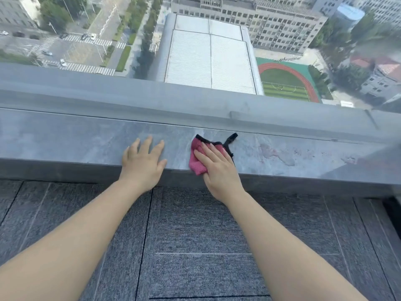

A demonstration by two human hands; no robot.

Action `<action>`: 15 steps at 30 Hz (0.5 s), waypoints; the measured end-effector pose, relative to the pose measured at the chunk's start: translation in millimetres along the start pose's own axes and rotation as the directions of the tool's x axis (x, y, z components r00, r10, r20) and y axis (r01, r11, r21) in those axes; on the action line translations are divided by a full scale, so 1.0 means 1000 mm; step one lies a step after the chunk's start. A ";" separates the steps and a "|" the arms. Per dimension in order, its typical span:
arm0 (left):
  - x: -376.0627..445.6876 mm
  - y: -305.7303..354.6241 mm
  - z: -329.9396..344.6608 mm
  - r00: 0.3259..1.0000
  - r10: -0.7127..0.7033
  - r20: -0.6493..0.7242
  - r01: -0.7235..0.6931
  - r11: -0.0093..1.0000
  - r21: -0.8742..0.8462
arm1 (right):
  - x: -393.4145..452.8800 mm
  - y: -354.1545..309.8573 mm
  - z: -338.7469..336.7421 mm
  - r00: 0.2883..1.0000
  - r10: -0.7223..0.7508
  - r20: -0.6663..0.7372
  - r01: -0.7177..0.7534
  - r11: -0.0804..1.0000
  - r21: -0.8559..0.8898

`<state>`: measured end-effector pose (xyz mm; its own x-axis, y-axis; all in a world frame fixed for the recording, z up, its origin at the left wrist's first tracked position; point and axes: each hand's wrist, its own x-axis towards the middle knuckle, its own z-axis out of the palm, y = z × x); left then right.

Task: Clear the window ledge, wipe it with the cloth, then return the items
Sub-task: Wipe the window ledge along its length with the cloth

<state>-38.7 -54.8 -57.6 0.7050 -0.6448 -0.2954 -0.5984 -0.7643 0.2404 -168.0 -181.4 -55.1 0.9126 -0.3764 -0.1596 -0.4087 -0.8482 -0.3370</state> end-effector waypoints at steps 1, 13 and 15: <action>-0.003 0.006 -0.001 1.000 -0.004 -0.007 0.004 1.000 -0.006 | -0.008 0.003 -0.003 1.000 -0.023 -0.016 0.023 0.998 0.055; 0.008 0.116 0.025 0.993 0.093 -0.066 -0.095 0.995 -0.019 | -0.049 0.100 -0.045 0.859 0.482 -0.172 -0.479 0.876 0.062; 0.011 0.117 0.033 0.996 0.075 -0.051 -0.075 0.997 0.017 | -0.042 0.111 -0.039 0.839 0.543 -0.029 -0.544 0.838 -0.043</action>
<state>-113.8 -151.1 -62.9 0.6764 -0.7001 -0.2286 -0.6557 -0.7138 0.2460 -251.8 -274.3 -49.9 0.5440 -0.7874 -0.2900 -0.8386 -0.5221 -0.1555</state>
